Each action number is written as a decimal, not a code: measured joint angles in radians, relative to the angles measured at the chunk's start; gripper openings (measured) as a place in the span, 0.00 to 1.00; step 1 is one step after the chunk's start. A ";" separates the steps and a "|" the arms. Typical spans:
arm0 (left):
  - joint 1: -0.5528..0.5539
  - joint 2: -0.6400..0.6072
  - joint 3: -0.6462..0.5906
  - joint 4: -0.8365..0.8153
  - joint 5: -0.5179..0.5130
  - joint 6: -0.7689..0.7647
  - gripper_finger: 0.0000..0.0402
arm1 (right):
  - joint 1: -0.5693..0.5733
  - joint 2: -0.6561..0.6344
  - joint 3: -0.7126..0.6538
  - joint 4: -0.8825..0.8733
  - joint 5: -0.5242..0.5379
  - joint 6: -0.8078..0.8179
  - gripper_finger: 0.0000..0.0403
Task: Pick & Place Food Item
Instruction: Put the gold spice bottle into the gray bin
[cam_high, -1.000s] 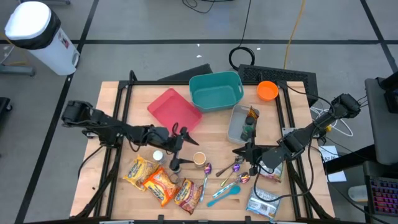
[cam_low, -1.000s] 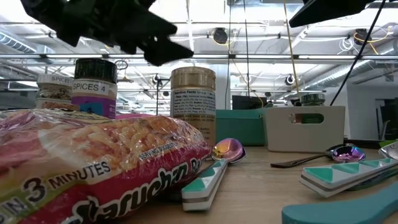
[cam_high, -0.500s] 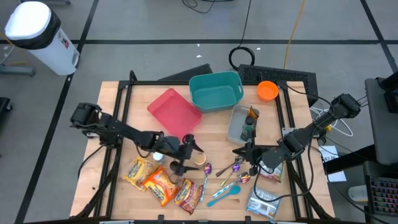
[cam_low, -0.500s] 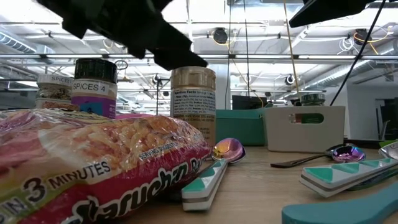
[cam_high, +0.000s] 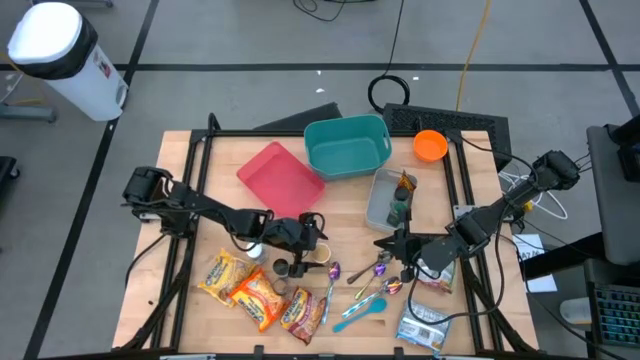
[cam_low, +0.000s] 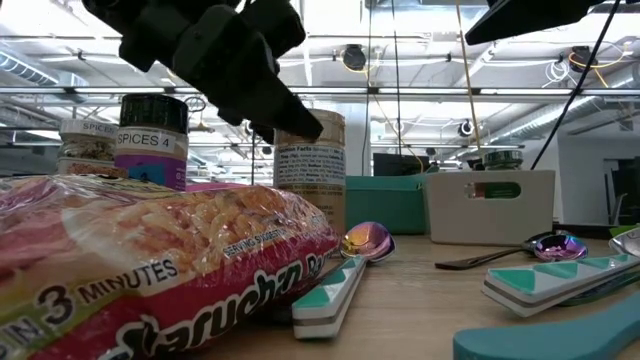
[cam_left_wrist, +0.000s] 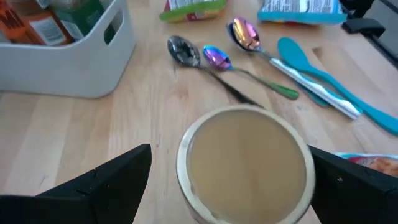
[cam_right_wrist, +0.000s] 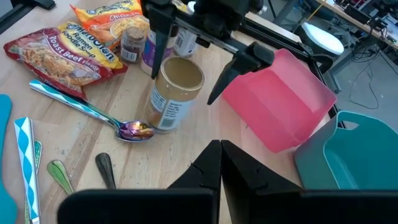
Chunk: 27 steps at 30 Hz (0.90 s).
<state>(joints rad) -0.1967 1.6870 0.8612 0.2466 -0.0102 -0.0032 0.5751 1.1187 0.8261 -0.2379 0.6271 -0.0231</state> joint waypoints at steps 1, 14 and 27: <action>0.000 0.000 0.000 -0.011 -0.001 -0.001 0.97 | 0.000 0.000 0.000 0.002 0.000 0.000 0.00; 0.003 0.000 0.000 0.031 -0.001 -0.002 0.69 | 0.000 0.000 0.000 0.001 0.000 0.000 0.00; 0.018 0.000 0.206 -0.235 -0.098 0.006 0.69 | 0.000 0.003 0.000 0.024 0.000 0.037 0.00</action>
<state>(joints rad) -0.1788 1.6867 1.0675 0.0112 -0.1080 0.0030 0.5749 1.1216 0.8259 -0.2140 0.6275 0.0136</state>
